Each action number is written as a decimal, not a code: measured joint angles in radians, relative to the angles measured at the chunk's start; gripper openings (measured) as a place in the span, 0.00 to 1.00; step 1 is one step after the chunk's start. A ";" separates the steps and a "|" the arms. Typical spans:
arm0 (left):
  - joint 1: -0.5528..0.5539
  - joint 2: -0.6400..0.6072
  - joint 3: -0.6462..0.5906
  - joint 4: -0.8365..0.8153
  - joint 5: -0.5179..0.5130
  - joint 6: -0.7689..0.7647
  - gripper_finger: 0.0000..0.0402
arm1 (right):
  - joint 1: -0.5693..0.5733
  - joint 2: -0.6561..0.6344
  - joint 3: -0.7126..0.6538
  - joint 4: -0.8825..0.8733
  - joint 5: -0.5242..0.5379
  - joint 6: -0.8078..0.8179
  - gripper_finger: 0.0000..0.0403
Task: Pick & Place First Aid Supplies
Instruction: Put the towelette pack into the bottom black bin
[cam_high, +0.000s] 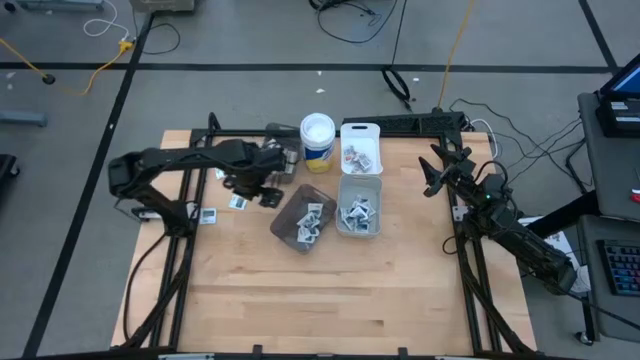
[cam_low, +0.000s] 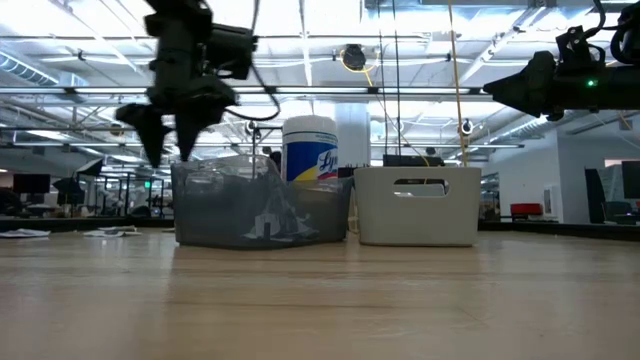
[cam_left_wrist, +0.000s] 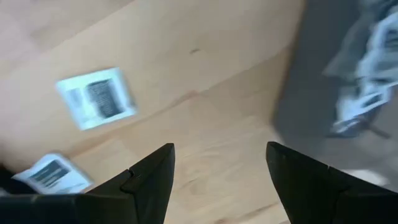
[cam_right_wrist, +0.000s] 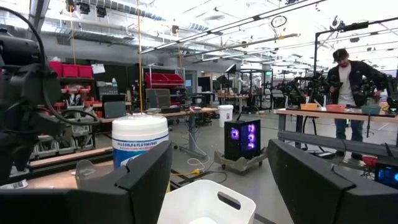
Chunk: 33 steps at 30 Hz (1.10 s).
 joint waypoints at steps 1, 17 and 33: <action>0.010 -0.029 -0.029 0.000 -0.003 0.011 0.64 | 0.000 0.000 0.000 0.000 0.000 0.000 0.65; 0.130 -0.197 -0.273 0.038 -0.083 0.114 0.64 | 0.000 0.000 0.000 0.000 0.000 0.000 0.65; 0.147 -0.114 -0.435 0.321 -0.173 0.129 0.64 | 0.000 0.000 0.000 0.000 0.000 0.000 0.65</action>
